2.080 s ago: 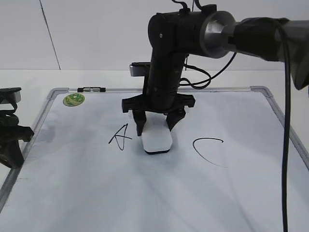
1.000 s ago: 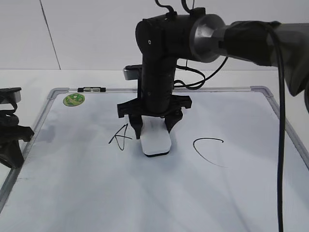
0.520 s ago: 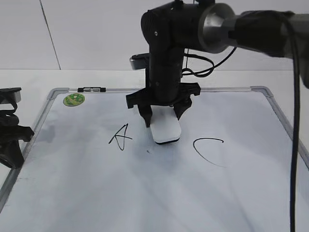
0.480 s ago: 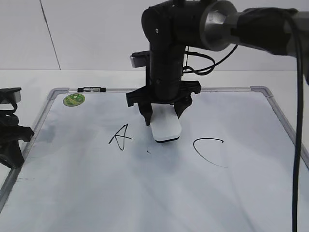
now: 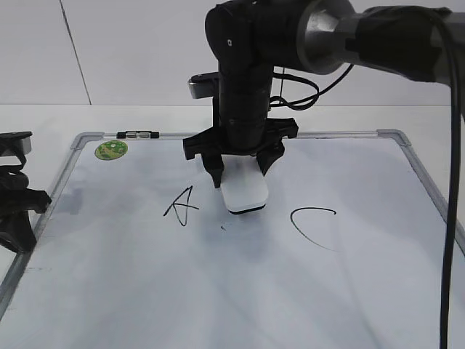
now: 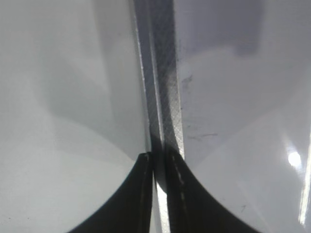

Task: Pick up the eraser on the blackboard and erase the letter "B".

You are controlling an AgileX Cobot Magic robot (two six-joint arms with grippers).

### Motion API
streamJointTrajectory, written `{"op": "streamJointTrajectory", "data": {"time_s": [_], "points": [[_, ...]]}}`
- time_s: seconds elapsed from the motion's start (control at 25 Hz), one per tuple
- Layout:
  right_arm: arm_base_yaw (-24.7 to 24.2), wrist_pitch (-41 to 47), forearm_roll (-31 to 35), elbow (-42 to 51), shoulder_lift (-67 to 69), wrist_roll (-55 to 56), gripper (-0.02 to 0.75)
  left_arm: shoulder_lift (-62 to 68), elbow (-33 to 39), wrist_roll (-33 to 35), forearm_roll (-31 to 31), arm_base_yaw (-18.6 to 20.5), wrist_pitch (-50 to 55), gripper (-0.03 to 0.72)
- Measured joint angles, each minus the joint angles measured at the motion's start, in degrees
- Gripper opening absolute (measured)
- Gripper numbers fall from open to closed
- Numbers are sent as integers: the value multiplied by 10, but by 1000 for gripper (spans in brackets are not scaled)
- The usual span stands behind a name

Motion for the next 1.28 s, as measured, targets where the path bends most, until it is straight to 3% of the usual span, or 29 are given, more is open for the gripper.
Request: {"op": "streamJointTrajectory", "data": {"time_s": [1.28], "points": [[33, 0, -33, 0, 33, 33, 543, 0, 0, 0, 0, 0, 0, 42]]}}
